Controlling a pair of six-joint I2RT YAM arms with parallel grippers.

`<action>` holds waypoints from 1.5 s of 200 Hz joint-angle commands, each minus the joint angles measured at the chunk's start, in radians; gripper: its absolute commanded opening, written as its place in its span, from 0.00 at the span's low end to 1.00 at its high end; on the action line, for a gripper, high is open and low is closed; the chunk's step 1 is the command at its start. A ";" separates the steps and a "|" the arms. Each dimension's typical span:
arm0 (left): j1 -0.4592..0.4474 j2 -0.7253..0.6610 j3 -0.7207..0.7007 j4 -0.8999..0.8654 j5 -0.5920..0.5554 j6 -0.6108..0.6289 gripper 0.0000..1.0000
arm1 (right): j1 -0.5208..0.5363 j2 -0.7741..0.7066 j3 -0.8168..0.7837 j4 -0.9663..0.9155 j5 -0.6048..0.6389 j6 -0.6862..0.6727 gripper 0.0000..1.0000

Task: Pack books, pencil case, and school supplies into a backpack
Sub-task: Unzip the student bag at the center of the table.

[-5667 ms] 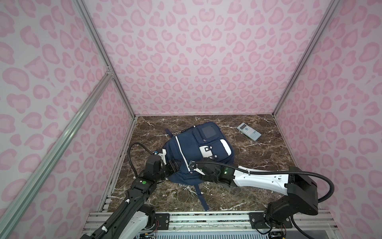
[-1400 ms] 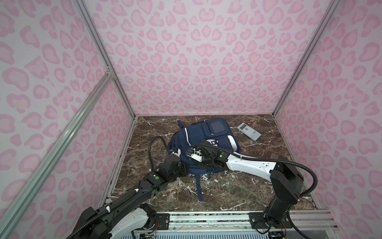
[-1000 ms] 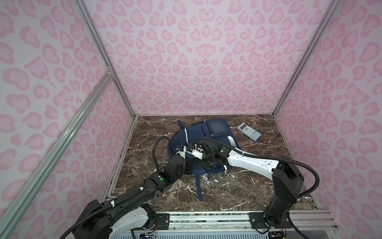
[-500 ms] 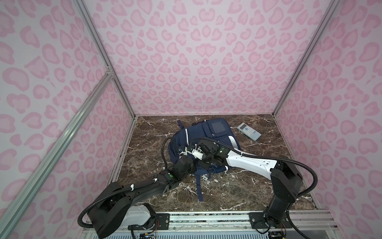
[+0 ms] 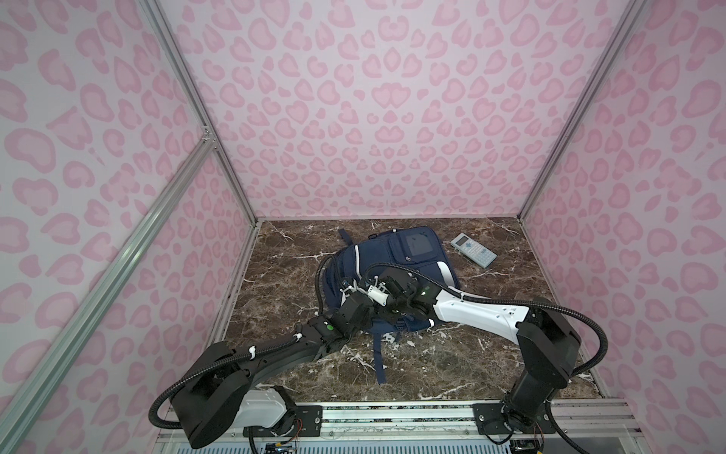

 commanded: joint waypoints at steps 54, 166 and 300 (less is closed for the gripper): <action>0.194 -0.069 0.036 -0.105 0.042 0.137 0.03 | 0.037 -0.075 -0.091 -0.049 0.048 0.029 0.00; 0.252 -0.180 0.016 -0.123 0.286 0.175 0.03 | 0.075 -0.074 -0.211 0.092 0.323 0.060 0.36; -0.005 -0.287 -0.099 -0.113 0.339 -0.026 0.03 | 0.341 -0.213 -0.527 0.716 0.545 -0.166 0.66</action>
